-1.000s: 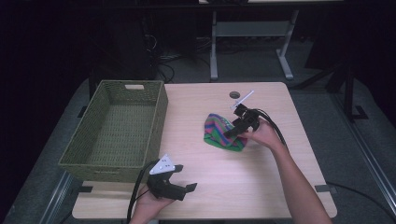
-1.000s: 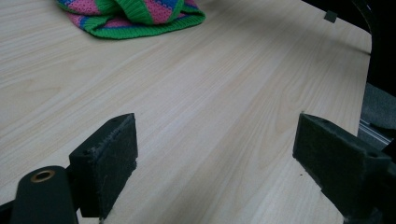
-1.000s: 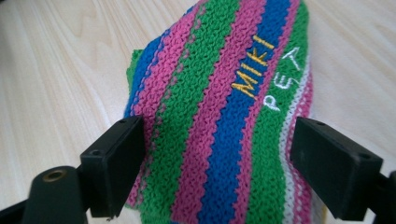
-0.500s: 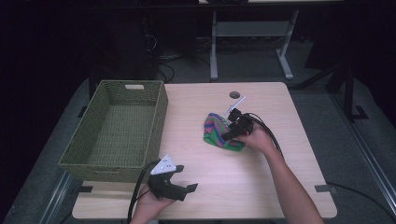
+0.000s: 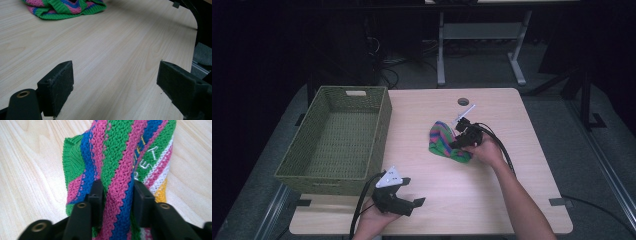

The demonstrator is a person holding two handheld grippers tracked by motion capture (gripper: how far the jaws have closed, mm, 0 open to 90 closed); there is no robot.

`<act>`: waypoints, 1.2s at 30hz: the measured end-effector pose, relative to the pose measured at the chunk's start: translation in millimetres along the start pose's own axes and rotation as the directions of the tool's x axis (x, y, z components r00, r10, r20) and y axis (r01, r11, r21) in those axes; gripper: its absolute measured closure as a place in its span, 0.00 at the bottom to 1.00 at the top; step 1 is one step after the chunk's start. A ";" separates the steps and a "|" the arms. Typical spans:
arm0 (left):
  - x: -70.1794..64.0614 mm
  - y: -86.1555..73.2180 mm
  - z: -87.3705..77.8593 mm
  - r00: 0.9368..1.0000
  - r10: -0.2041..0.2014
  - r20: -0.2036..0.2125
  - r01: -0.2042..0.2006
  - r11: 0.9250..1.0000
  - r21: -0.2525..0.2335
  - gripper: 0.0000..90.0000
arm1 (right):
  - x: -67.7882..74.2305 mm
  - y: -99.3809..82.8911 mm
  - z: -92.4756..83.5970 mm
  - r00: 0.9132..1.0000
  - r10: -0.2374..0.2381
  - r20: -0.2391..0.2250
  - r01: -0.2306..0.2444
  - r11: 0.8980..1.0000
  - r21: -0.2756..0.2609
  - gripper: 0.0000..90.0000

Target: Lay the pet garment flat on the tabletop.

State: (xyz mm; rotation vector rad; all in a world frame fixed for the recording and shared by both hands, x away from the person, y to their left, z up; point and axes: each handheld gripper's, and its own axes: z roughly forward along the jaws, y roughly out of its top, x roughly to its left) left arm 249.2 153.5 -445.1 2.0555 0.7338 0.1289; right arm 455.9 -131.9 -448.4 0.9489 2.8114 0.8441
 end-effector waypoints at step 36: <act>2.0 -0.2 -3.3 1.000 -0.004 -0.005 0.004 1.000 -0.012 0.16 | -0.2 0.1 -18.0 1.000 0.023 -0.009 -0.023 1.000 -0.012 0.83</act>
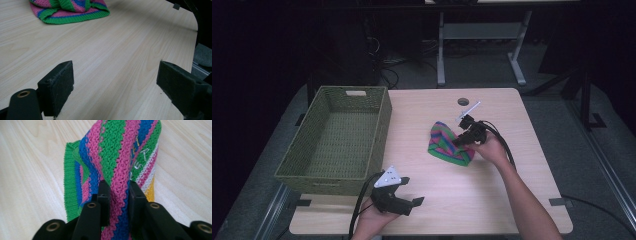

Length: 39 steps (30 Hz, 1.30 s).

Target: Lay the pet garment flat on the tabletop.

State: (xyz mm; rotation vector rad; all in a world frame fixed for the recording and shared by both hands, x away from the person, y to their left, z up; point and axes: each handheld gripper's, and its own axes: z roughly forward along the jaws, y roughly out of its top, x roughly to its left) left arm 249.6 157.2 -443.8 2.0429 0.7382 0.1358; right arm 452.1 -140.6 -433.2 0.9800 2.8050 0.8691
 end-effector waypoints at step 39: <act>0.4 0.4 -2.2 1.000 -0.003 -0.005 0.003 1.000 -0.010 0.16 | 10.9 -1.5 -27.2 0.999 -0.036 0.009 0.036 0.998 -0.053 0.82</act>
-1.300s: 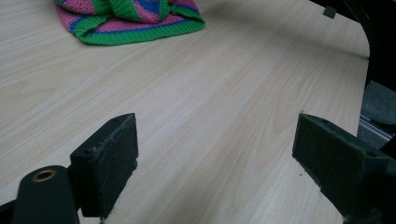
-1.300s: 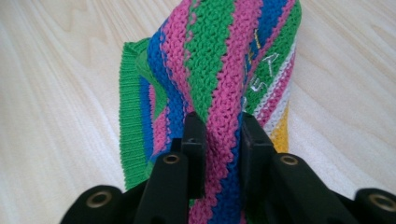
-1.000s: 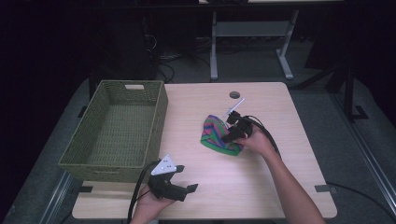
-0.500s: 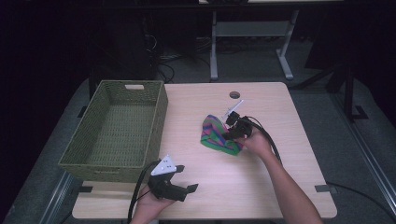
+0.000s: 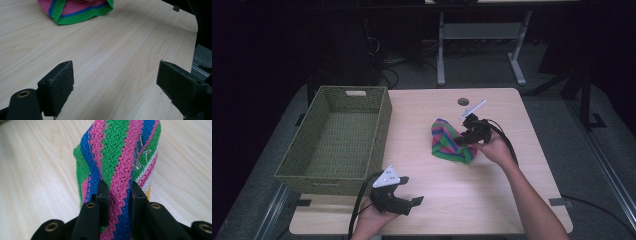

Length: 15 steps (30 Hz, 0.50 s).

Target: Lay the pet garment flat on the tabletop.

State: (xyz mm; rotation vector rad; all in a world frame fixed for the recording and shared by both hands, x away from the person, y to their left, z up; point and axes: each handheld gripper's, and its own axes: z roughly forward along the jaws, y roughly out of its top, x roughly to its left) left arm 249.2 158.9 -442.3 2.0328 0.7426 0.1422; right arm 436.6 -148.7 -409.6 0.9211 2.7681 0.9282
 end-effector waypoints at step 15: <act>0.6 0.2 -0.5 1.000 0.008 -0.005 -0.008 1.000 0.003 0.16 | 11.4 -1.5 -47.6 0.999 -0.010 -0.047 0.006 0.997 -0.074 0.82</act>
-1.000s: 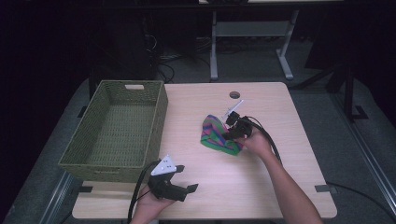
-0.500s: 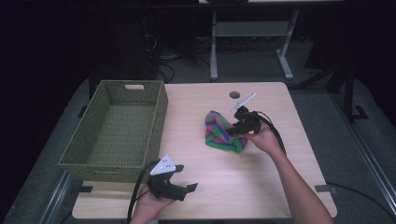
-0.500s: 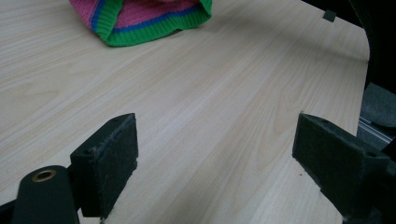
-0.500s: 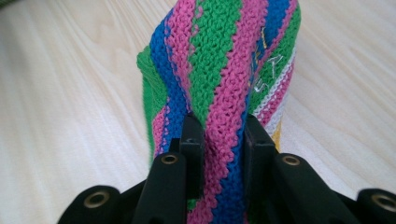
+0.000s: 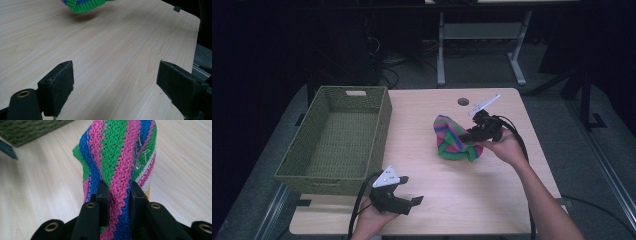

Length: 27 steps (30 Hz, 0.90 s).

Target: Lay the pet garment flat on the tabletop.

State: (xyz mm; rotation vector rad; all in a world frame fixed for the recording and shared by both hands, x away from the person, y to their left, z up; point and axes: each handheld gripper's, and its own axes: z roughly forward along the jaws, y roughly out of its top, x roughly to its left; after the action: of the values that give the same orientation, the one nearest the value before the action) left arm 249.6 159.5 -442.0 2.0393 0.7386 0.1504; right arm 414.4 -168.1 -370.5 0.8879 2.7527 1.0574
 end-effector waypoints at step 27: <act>-2.8 -0.5 -1.5 1.000 -0.008 -0.001 0.008 1.000 -0.018 0.16 | 52.4 -20.3 -46.6 0.995 -0.098 -0.026 0.097 0.994 -0.050 0.82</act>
State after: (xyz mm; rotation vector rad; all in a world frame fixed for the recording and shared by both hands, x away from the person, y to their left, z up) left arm 246.6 159.2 -441.0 2.0194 0.7436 0.1528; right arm 348.9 -179.9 -340.3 0.7297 2.7487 1.1225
